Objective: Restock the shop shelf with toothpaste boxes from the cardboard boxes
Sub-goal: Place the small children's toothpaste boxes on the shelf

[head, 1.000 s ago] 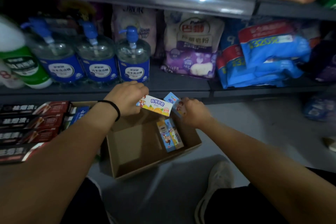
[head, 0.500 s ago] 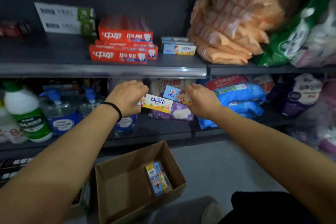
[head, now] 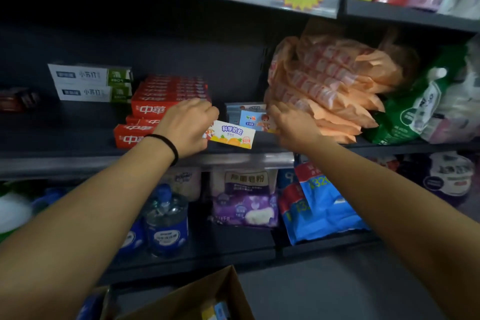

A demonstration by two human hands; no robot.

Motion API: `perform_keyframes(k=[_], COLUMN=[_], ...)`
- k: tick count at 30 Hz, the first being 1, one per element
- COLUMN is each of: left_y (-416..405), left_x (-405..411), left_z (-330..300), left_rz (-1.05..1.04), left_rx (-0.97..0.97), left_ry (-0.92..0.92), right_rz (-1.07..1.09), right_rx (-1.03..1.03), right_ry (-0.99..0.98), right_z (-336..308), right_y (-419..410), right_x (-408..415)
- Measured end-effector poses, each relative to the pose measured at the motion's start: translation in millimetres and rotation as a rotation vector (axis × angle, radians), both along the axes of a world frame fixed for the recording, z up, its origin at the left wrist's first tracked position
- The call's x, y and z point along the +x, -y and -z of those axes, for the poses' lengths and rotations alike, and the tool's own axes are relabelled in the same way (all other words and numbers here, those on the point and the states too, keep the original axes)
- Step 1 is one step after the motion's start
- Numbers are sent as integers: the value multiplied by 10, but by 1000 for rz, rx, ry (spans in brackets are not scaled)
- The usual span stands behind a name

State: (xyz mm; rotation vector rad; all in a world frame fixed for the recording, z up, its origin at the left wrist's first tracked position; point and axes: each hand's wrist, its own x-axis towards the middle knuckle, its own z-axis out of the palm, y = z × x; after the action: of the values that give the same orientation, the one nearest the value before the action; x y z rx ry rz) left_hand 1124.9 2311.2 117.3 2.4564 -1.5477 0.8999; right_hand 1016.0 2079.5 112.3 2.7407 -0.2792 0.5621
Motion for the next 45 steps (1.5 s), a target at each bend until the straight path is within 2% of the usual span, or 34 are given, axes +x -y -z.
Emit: perform_keyframes(k=[17,21,35,45], left_y=[370,403,560,693], left_x=[538,537,502,373], left_z=[43,62,122,105], left_rz=[-63,-71,-69,-73], left_rx=[-5,-6,-14,-29], left_ry=[11,12,80,6], right_rz=[-41,-56,-126,-236], right_rx=[-15,-2,169,304], right_ry=[-169,-190,-42,-131], right_z=[327,321,423,-2], right_y=[492,581,679,696], right_x=[890,901,968,718])
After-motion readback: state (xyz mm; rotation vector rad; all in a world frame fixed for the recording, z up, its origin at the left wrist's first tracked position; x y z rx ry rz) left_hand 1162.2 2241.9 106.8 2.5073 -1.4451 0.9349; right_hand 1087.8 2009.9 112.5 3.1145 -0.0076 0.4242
